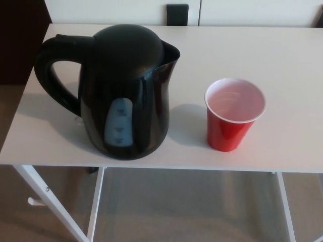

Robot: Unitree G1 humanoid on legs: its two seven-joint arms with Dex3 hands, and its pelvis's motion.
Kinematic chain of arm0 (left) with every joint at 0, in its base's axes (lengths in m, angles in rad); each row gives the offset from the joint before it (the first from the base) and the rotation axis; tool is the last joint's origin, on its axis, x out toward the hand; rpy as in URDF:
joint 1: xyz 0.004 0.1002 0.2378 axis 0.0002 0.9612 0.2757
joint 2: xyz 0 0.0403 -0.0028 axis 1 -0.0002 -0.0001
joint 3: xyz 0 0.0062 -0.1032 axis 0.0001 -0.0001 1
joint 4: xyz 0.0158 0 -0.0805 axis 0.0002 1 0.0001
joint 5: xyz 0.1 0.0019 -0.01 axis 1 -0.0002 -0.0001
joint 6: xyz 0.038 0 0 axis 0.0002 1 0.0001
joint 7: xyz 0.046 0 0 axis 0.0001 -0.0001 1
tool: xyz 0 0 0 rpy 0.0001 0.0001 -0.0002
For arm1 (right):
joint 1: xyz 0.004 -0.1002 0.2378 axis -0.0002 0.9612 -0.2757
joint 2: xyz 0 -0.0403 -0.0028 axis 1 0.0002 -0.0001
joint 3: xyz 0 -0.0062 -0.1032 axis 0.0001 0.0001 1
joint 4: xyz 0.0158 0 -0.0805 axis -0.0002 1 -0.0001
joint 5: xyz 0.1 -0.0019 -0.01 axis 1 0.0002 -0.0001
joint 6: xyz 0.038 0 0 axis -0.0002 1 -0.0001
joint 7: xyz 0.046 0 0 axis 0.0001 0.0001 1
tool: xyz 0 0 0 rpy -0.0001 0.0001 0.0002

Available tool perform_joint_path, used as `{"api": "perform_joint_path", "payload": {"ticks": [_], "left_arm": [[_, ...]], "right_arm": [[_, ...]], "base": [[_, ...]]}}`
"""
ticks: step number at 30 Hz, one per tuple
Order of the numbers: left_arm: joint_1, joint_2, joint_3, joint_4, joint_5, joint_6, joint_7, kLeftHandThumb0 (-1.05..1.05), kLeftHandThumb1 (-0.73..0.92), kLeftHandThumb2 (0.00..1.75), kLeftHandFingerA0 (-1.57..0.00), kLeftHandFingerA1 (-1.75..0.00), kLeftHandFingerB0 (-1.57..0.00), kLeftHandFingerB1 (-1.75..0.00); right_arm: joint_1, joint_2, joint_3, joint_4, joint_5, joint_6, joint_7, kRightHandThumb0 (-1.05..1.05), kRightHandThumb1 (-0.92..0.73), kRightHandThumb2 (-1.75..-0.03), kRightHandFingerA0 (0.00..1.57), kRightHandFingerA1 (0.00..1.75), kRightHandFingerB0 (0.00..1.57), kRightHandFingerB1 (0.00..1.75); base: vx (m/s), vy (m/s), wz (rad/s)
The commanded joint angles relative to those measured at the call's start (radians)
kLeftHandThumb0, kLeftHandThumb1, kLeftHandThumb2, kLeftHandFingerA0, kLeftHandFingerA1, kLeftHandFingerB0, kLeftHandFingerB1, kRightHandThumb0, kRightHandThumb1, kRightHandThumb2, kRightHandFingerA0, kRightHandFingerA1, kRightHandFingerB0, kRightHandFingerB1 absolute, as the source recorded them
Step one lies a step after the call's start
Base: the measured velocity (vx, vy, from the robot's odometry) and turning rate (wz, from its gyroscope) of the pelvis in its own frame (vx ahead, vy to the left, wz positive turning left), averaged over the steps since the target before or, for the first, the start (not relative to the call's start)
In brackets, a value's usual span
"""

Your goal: The robot walk towards a table in front and uses its left hand to pick up the pot from the base and pour water to the cup on the right hand side

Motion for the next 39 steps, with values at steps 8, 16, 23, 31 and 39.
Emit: {"api": "perform_joint_path", "payload": {"ticks": [8,16,23,31,39], "left_arm": [[-0.172,-0.018,-0.223,-0.666,-0.041,0.296,0.038,-0.32,0.47,0.59,-0.16,-0.39,-0.13,-0.32],[-0.282,-0.067,-0.398,-0.668,0.065,0.380,0.069,-0.24,0.27,0.84,-0.06,-0.50,-0.06,-0.49],[-0.303,-0.090,-0.465,-0.613,0.094,0.388,0.077,-0.28,0.28,0.84,0.00,-0.48,0.00,-0.47],[-0.314,-0.104,-0.509,-0.570,0.132,0.379,0.083,-0.28,0.28,0.84,-0.01,-0.49,0.00,-0.47],[-0.315,-0.141,-0.540,-0.563,0.153,0.382,0.093,-0.28,0.31,0.86,0.00,-0.48,0.00,-0.47]], "right_arm": [[0.005,-0.029,-0.035,0.003,0.037,0.008,0.033,-0.28,-0.24,-0.89,0.42,0.72,0.33,0.65],[-0.007,-0.035,-0.037,-0.001,0.027,0.007,0.027,-0.28,-0.24,-0.90,0.47,0.74,0.35,0.66],[-0.005,-0.034,-0.044,-0.004,0.029,0.013,0.034,-0.27,-0.33,-0.83,0.42,0.80,0.34,0.65],[-0.007,-0.036,-0.047,-0.003,0.032,0.014,0.033,-0.27,-0.23,-0.89,0.45,0.74,0.33,0.66],[-0.006,-0.039,-0.038,-0.004,0.024,0.010,0.021,-0.28,-0.25,-0.91,0.45,0.73,0.33,0.65]], "base": [[0.00,0.000,0.00],[0.00,0.000,0.00],[0.00,0.000,0.00],[0.00,0.000,0.00],[0.00,0.000,0.00]]}}
